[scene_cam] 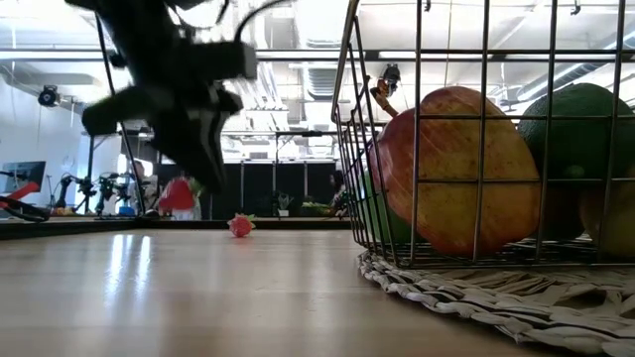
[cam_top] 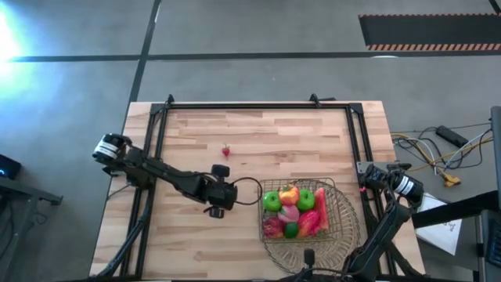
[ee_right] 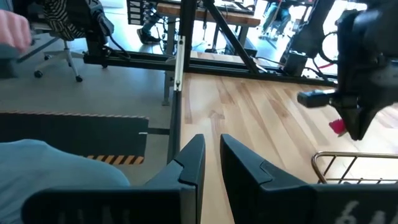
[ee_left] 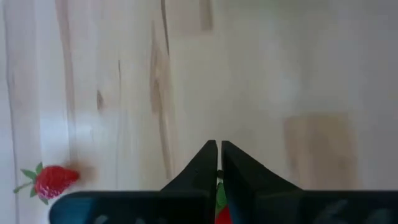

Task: Build produce basket
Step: Put the bottom strawberry into the wire basket

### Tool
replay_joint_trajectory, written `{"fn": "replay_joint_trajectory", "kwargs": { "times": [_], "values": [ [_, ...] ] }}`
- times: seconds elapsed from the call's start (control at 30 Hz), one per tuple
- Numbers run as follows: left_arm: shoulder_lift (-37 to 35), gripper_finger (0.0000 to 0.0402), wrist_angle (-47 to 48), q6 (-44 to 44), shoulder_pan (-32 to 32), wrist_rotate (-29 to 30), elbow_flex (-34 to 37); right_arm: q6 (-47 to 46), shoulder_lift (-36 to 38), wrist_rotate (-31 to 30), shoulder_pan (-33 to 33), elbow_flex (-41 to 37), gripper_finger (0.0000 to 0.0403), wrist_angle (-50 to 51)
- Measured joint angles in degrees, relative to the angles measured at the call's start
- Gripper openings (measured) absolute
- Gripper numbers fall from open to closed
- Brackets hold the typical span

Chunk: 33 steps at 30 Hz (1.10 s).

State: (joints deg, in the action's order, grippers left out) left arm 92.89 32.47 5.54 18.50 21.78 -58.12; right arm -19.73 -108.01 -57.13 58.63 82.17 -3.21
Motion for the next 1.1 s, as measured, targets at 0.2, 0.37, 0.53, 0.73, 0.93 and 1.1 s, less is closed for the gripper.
{"fn": "replay_joint_trajectory", "kwargs": {
  "times": [0.2, 0.37, 0.53, 0.73, 0.93, 1.1],
  "values": [
    [-2.66, 0.0000, -7.14, 0.01, 2.39, 0.17, -2.45, 0.15, 0.00, -0.52, 0.62, -0.02, 0.0043, 0.00],
    [-4.81, 0.0000, -21.30, -2.65, 3.88, 0.15, -2.85, 1.51, 0.00, -10.86, 4.76, 0.75, 0.0043, -0.02],
    [-5.88, 0.0000, -40.90, -7.09, 4.05, -2.04, -2.57, 2.31, 0.00, -24.23, 9.54, 1.03, 0.0043, -0.03],
    [0.42, 0.0000, -58.54, -9.26, 0.75, -10.75, -2.32, 1.31, 0.00, -29.92, 11.15, 1.01, 0.0043, -0.03],
    [8.26, 0.0000, -62.09, -9.32, -2.04, -11.06, -2.21, 0.87, -0.14, -29.88, 10.76, 0.92, 0.0043, 0.03],
    [12.04, 0.0000, -62.87, -9.41, -2.59, -11.26, -2.21, 0.83, -0.93, -29.85, 10.73, 0.92, 0.0043, 0.06]
  ]
}}
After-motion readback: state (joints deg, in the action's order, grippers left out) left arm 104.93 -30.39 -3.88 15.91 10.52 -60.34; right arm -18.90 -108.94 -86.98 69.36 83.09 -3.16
